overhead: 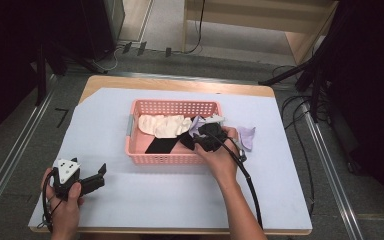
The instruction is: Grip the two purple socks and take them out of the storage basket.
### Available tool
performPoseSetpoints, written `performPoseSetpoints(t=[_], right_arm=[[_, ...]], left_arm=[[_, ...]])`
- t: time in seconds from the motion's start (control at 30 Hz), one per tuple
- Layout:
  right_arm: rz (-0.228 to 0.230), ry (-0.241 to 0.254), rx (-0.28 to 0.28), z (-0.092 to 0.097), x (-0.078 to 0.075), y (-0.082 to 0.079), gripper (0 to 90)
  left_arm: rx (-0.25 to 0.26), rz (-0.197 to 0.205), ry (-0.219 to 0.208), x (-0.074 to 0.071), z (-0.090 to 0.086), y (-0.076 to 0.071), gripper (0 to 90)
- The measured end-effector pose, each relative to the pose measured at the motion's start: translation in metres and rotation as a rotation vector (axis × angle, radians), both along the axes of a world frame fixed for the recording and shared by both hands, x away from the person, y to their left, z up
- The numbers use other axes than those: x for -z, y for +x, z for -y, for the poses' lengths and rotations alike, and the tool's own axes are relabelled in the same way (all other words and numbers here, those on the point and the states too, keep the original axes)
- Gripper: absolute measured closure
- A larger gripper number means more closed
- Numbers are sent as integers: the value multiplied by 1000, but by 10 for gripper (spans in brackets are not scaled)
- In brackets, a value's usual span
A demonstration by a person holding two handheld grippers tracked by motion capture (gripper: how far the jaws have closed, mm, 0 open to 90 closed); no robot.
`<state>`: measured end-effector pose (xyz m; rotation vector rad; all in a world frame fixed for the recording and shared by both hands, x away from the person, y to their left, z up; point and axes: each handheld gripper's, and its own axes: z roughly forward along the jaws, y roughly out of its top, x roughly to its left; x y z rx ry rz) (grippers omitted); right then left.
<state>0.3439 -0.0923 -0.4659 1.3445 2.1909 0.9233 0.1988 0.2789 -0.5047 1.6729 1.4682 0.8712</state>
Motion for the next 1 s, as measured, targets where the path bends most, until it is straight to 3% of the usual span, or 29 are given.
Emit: performPoseSetpoints(t=[0.07, 0.23, 0.27, 0.3, 0.4, 0.43, 0.47, 0.53, 0.63, 0.73, 0.8, 0.83, 1.0], right_arm=[[-39, 42, 5, -5, 1, 3, 507], [-63, 5, 8, -14, 7, 8, 495], [-82, -20, 19, -16, 8, 9, 578], [-82, -20, 19, -16, 8, 9, 578], [-61, -2, 36, -13, 5, 8, 783], [-39, 15, 44, -9, 3, 7, 885], [-25, 23, 56, -6, 1, 6, 899], [-11, 22, 66, -5, -1, 5, 900], [45, 55, 96, 4, -9, 1, 900], [126, 90, 120, 15, -24, -4, 900], [171, 116, 116, 19, -31, -7, 900], [224, 134, 112, 24, -38, -11, 900], [288, 176, 90, 29, -46, -17, 900]], left_arm=[[1, 2, -1, 0, 0, 0, 76], [2, 0, -1, 0, 0, 0, 76], [2, -1, -1, 0, 0, 0, 77], [3, -1, -2, 0, 0, 0, 77], [4, -1, -4, 0, 0, 0, 77], [4, -2, -4, 0, 0, 0, 77], [4, -1, -5, 0, 0, 0, 77], [5, -1, -5, 0, 0, 0, 76], [5, -2, -5, 0, 0, 0, 77], [4, -2, -4, 0, 0, 0, 77], [5, -2, -2, 0, 0, 0, 77], [5, -2, -1, 0, 0, 0, 77], [6, -6, 4, 0, 0, 0, 76]])
